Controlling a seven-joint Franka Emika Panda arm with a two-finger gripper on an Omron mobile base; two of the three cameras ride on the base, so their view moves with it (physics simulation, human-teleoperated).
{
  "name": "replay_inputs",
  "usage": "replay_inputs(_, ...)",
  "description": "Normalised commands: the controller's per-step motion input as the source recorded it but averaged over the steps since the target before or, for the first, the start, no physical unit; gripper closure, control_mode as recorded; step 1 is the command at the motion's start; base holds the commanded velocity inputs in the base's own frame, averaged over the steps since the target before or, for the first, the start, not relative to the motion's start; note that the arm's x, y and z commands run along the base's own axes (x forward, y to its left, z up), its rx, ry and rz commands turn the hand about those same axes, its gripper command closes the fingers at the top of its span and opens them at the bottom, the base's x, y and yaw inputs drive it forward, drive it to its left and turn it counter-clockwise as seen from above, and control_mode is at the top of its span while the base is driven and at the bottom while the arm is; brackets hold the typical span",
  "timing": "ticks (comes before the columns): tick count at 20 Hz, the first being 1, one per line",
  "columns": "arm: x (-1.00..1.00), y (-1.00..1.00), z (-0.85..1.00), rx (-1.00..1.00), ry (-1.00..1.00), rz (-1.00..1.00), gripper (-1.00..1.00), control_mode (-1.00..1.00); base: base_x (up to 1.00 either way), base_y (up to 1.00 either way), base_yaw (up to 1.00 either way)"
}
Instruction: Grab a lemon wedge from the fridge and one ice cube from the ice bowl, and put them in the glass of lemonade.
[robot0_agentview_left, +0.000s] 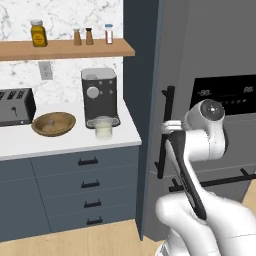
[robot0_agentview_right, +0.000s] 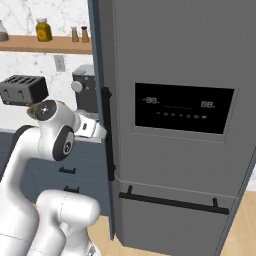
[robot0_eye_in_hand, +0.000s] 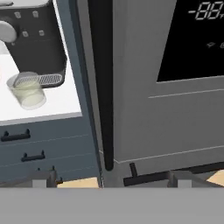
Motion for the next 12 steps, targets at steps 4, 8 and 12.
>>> replay_inputs(4, 0.73, 0.0, -0.04, 0.0, -0.03, -0.17, -1.0, -1.0, 0.0, 0.0, 0.0)
replay_inputs(8, 0.85, 0.0, -0.01, 0.0, 0.0, -0.04, -1.0, -1.0, 0.0, 0.0, 0.0)
replay_inputs(12, 0.84, -0.05, -0.02, 0.0, -0.01, -0.03, -1.0, -1.0, 0.0, 0.0, 0.0)
